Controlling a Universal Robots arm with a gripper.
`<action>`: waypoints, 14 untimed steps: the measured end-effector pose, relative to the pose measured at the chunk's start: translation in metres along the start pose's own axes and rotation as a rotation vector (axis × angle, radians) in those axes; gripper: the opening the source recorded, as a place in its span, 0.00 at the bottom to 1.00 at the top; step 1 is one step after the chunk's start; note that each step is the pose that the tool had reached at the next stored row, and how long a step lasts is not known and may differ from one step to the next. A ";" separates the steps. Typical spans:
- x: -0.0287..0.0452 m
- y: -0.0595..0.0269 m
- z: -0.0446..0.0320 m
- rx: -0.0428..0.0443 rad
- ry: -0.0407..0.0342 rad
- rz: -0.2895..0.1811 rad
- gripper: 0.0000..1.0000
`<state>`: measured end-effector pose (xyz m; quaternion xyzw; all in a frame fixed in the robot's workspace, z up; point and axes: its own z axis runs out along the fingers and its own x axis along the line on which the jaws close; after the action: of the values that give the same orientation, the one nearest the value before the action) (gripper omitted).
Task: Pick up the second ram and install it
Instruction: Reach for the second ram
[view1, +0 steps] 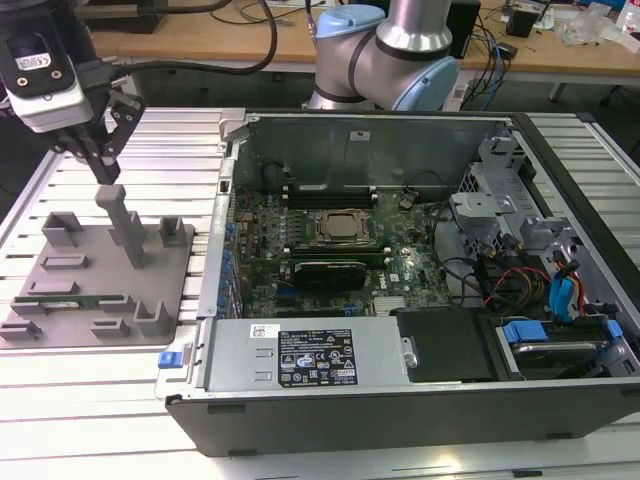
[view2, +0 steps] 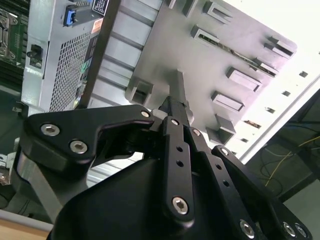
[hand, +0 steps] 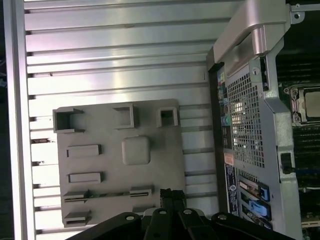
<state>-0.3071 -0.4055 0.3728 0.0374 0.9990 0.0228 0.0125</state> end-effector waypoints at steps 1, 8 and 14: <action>0.0010 -0.0007 0.0005 0.0001 0.0001 0.000 0.08; 0.0099 -0.0036 0.0071 0.0000 0.0000 0.000 0.08; 0.0235 -0.0053 0.0176 -0.0001 0.0000 0.000 0.08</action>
<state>-0.3305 -0.4082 0.3545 0.0374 0.9990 0.0228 0.0125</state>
